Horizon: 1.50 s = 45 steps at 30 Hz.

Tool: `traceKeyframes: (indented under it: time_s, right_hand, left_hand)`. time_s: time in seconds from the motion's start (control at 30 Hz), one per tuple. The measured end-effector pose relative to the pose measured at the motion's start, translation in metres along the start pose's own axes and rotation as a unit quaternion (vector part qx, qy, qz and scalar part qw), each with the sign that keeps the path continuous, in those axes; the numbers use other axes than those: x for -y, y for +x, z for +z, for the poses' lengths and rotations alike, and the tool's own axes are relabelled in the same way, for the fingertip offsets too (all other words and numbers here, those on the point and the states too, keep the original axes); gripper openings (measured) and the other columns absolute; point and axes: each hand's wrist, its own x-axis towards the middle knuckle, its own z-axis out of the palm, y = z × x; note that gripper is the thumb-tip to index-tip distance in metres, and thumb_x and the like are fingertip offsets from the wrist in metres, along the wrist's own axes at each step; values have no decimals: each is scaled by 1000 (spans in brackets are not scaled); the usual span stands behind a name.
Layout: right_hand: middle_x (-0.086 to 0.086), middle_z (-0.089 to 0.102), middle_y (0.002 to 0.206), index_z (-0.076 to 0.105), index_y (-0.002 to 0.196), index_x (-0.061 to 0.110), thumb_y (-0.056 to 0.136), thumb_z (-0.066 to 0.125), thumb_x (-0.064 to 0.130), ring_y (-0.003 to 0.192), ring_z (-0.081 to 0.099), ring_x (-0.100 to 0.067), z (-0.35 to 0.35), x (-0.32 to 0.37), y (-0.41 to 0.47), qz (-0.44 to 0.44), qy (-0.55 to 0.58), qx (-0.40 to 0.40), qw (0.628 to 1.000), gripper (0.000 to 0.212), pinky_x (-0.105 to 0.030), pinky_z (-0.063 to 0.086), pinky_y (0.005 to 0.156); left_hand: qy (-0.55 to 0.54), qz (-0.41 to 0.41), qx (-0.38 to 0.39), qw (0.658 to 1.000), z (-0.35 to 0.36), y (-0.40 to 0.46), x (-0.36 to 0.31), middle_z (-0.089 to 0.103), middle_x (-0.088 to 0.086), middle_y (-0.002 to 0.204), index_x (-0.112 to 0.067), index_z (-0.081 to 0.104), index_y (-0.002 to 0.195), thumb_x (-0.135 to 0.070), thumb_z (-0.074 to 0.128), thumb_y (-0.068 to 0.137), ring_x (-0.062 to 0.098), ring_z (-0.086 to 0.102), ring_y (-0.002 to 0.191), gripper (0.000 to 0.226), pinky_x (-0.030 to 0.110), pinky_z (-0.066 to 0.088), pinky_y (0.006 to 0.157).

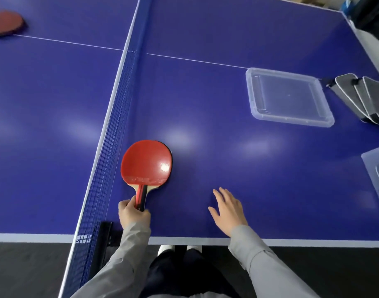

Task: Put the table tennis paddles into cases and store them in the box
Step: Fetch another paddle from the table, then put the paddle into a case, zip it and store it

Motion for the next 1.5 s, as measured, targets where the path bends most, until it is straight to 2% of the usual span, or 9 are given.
traceKeyframes:
  time_s: [0.13, 0.37, 0.63, 0.8, 0.97, 1.03, 1.1, 1.17, 1.5]
  right_hand:
    - [-1, 10, 160, 14, 151, 19, 100, 33, 43, 148, 6, -18, 3, -2, 3, 0, -6, 4, 1000, 60, -38, 16, 118]
    - [-2, 9, 160, 12, 152, 20, 100, 33, 43, 148, 5, -18, 9, -6, 6, -3, -15, 19, 1000, 61, -39, 16, 119]
    - [-1, 9, 160, 12, 152, 20, 100, 34, 43, 148, 5, -18, 8, -8, 3, 3, -3, 15, 1000, 61, -39, 15, 119]
    - [-2, 7, 161, 11, 152, 21, 100, 34, 43, 148, 4, -18, 3, -12, -6, 20, 10, 6, 1000, 61, -39, 14, 119]
    - [-2, 7, 161, 10, 152, 21, 100, 34, 43, 148, 4, -19, -2, -22, -23, 51, 9, -6, 999, 61, -39, 14, 119]
    - [-2, 9, 160, 11, 152, 21, 100, 34, 43, 148, 6, -19, -7, -29, -32, 68, 12, -18, 997, 61, -40, 15, 119]
    - [-2, 10, 160, 12, 151, 21, 100, 35, 43, 148, 7, -20, -13, -38, -41, 84, 18, -31, 996, 61, -40, 16, 118]
    - [-2, 11, 160, 12, 151, 22, 100, 35, 43, 148, 7, -20, -19, -49, -50, 102, 24, -43, 994, 61, -40, 16, 118]
    - [-2, 15, 159, 15, 151, 22, 100, 37, 42, 148, 9, -20, -45, -130, -102, 166, 66, -120, 976, 59, -41, 17, 117]
  left_hand:
    - [23, -4, -21, 999, 6, 1, 2, 40, 4, 97, -5, 66, 83, 6, 58, 68, 31, 50, 90, 20, 41, 48, 85]
    - [26, 0, -7, 1000, 8, 2, 3, 49, 19, 110, 0, 62, 111, 3, 68, 71, 35, 48, 103, 41, 43, 41, 97]
    - [75, 10, 37, 996, -6, -2, 1, 49, 14, 124, -6, 50, 130, -21, 85, 67, 32, 47, 116, 73, 44, 40, 100]
    - [150, 131, -21, 980, -18, -27, -4, 40, 12, 145, -7, 38, 142, -37, 81, 69, 32, 36, 133, 89, 49, 32, 104]
    - [238, 372, 10, 897, -9, -49, -23, 55, 16, 135, 1, 55, 129, -49, 68, 73, 35, 54, 123, 76, 49, 45, 96]
    - [286, 429, 70, 854, 2, -53, -38, 49, 15, 141, -1, 52, 133, -53, 68, 75, 34, 49, 128, 80, 47, 40, 103]
    - [344, 436, 144, 819, 18, -51, -53, 16, 7, 158, -10, 22, 149, -58, 51, 87, 24, 15, 146, 83, 40, 14, 118]
    - [408, 439, 175, 782, 36, -47, -70, -5, -2, 161, -17, 1, 152, -62, 31, 92, 16, -4, 148, 80, 36, -1, 119]
    - [474, 502, 181, 700, 100, -103, -154, 5, -2, 161, -17, 6, 152, -62, 23, 94, 15, 2, 148, 75, 41, 3, 119]
